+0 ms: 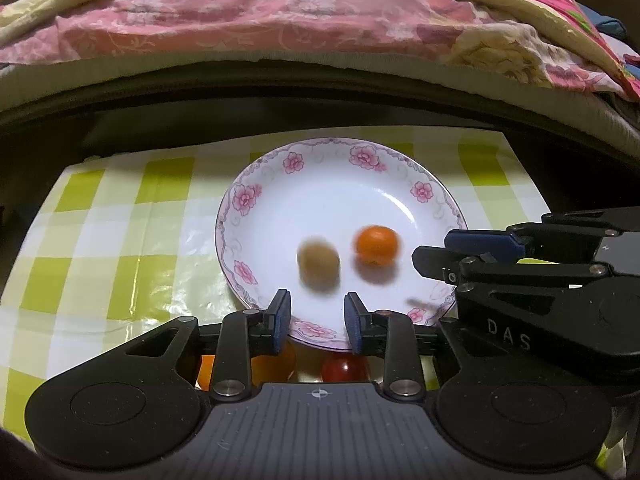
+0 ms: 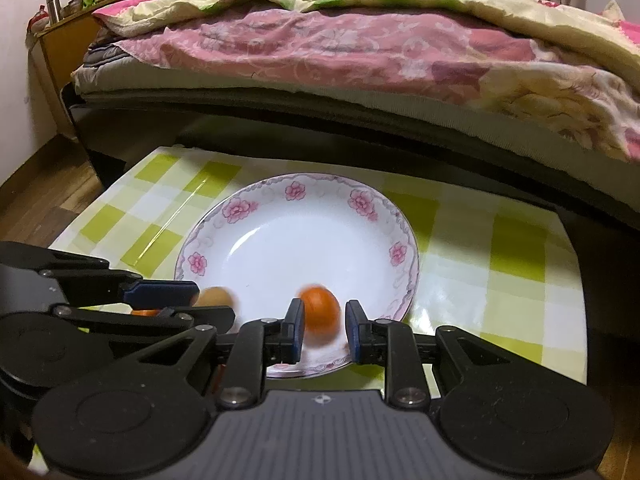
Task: Organize fruits
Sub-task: 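Carry both fruits over the white plate and open both grippers, then withdraw both grippers from the plate back toward the fruit cluster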
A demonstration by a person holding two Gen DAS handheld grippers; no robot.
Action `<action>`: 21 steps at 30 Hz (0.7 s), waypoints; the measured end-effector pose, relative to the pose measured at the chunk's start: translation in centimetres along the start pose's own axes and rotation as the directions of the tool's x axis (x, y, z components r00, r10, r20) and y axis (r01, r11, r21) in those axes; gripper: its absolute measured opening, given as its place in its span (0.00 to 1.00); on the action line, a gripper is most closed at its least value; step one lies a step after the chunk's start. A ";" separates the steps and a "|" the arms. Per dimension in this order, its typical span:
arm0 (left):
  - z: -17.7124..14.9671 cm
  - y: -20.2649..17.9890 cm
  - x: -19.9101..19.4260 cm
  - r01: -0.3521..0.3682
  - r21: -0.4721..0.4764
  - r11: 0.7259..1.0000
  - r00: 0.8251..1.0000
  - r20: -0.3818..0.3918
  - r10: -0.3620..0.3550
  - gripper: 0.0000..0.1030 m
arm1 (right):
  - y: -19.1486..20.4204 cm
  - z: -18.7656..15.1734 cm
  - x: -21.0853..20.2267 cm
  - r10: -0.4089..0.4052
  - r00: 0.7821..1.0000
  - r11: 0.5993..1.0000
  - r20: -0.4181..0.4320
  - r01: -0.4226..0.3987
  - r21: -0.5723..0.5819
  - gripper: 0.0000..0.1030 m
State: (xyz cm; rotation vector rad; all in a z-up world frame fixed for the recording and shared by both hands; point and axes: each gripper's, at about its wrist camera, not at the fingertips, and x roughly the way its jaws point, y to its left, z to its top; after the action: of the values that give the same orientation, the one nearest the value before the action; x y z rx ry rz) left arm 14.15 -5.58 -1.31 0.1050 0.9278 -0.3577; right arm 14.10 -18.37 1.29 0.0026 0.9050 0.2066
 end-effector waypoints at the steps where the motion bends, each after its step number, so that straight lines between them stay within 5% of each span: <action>1: 0.0 0.0 -0.1 -0.003 0.001 1.000 1.000 0.002 0.003 0.40 | 0.0 0.0 0.0 -0.003 1.000 1.000 0.000 0.003 -0.001 0.27; 21: 0.3 -0.5 -2.5 -0.020 0.005 1.000 0.999 0.049 0.020 0.50 | 0.6 0.4 -2.3 -0.036 0.997 0.999 0.070 0.036 -0.003 0.27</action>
State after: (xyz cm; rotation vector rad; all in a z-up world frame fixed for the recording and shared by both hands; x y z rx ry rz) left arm 12.86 -5.49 0.95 0.1105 0.8771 -0.3432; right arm 12.90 -18.20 3.41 -0.0106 0.8346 0.1739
